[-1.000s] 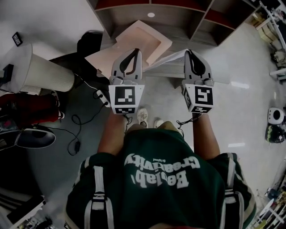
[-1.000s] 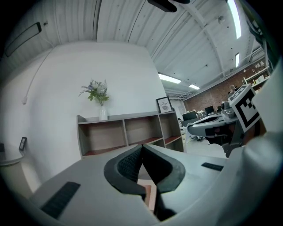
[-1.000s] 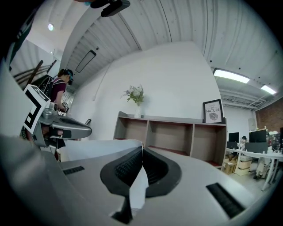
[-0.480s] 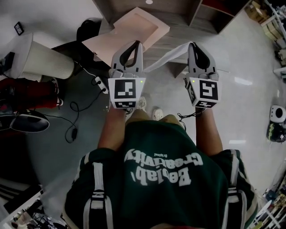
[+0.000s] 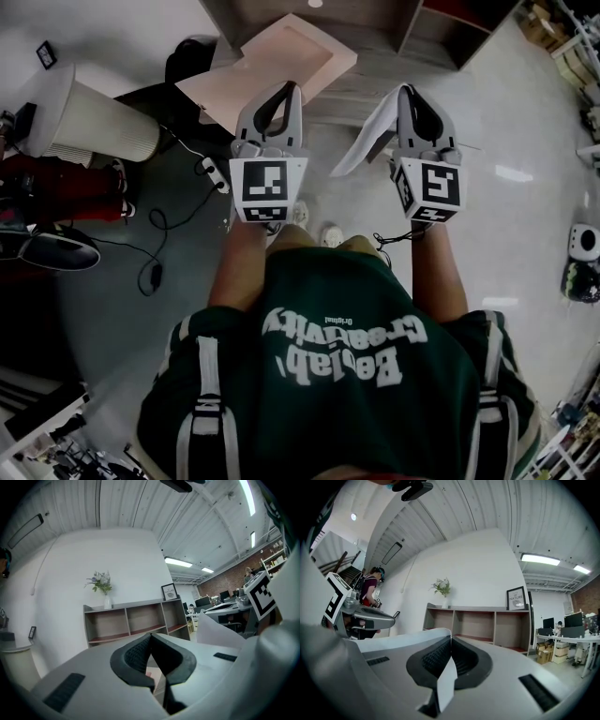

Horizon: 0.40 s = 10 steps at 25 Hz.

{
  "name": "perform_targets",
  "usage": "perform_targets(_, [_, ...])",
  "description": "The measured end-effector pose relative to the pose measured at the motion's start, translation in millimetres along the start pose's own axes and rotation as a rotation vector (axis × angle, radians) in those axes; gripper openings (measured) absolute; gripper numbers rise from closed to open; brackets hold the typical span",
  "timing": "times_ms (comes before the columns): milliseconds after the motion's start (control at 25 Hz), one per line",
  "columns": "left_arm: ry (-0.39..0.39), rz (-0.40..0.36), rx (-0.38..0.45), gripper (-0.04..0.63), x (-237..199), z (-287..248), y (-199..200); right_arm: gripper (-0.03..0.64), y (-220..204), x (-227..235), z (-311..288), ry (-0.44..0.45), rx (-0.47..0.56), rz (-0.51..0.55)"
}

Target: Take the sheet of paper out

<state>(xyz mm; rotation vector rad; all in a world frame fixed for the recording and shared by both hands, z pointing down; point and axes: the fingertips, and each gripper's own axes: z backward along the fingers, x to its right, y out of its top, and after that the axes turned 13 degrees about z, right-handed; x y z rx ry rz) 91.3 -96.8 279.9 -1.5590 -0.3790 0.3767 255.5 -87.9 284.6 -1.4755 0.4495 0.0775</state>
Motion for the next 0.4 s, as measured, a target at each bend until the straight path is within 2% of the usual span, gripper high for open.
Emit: perform_targets(400, [0.014,-0.001,-0.006,0.017,-4.4,5.8,-4.4,0.034,5.8,-6.6,-0.2,0.014,0.016,-0.001])
